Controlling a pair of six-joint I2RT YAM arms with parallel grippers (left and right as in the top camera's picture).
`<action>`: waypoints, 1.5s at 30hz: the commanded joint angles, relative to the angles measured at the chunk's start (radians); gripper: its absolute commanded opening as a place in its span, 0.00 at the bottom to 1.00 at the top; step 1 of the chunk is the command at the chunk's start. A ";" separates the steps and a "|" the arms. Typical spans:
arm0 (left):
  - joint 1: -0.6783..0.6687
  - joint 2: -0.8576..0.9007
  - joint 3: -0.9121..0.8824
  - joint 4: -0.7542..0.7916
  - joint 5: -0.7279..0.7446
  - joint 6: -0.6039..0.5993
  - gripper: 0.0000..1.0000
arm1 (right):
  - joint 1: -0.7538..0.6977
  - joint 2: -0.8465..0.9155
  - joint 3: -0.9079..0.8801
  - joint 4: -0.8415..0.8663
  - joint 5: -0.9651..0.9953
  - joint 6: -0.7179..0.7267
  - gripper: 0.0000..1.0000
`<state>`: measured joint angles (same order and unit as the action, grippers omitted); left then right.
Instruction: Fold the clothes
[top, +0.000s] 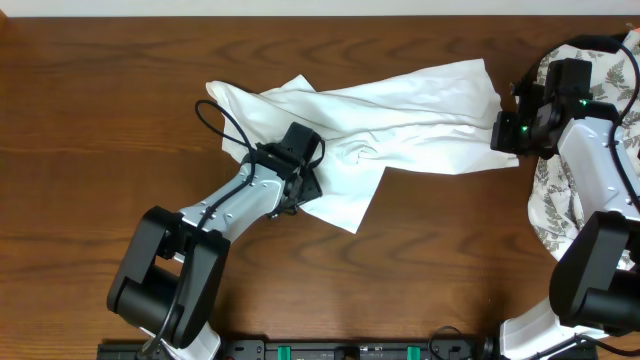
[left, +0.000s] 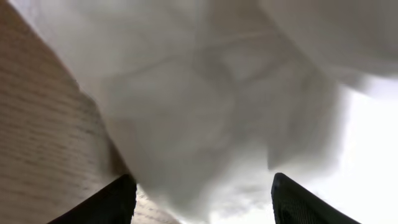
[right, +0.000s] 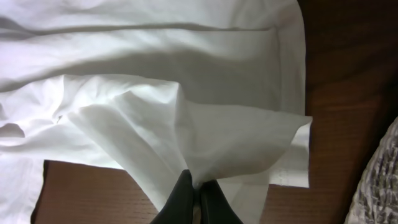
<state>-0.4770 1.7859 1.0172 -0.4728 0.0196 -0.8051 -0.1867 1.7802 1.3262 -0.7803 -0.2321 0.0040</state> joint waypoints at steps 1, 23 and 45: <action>0.003 0.012 -0.010 0.020 -0.005 -0.021 0.70 | -0.008 -0.012 0.000 0.002 -0.004 -0.021 0.01; 0.042 -0.211 -0.014 -0.047 -0.006 0.162 0.06 | -0.010 -0.012 0.000 0.072 0.026 -0.030 0.01; 0.230 -0.555 -0.012 -0.366 -0.006 0.185 0.06 | -0.009 -0.012 0.000 -0.104 0.018 -0.046 0.01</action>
<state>-0.2520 1.2285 0.9951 -0.8158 0.0227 -0.6353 -0.1867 1.7802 1.3262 -0.8440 -0.2092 -0.0315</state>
